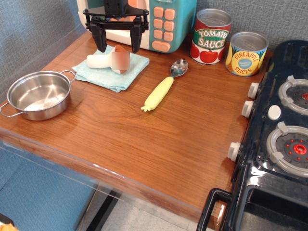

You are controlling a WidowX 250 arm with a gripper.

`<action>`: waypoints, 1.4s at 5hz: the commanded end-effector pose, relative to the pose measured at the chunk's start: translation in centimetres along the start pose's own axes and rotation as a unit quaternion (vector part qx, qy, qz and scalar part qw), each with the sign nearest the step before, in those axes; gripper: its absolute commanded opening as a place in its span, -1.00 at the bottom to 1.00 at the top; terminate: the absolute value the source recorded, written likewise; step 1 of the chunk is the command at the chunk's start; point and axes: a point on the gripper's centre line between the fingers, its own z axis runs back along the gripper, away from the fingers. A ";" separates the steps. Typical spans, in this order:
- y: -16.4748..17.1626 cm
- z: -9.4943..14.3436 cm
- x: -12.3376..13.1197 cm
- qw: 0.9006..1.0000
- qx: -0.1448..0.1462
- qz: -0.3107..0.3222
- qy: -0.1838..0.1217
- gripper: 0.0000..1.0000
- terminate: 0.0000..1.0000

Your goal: Pick up rattle on top of blue cloth and move it diagonally.

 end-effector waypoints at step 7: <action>0.1 2.6 -1.7 0.998 0.030 -0.012 -0.062 -1.00 -1.00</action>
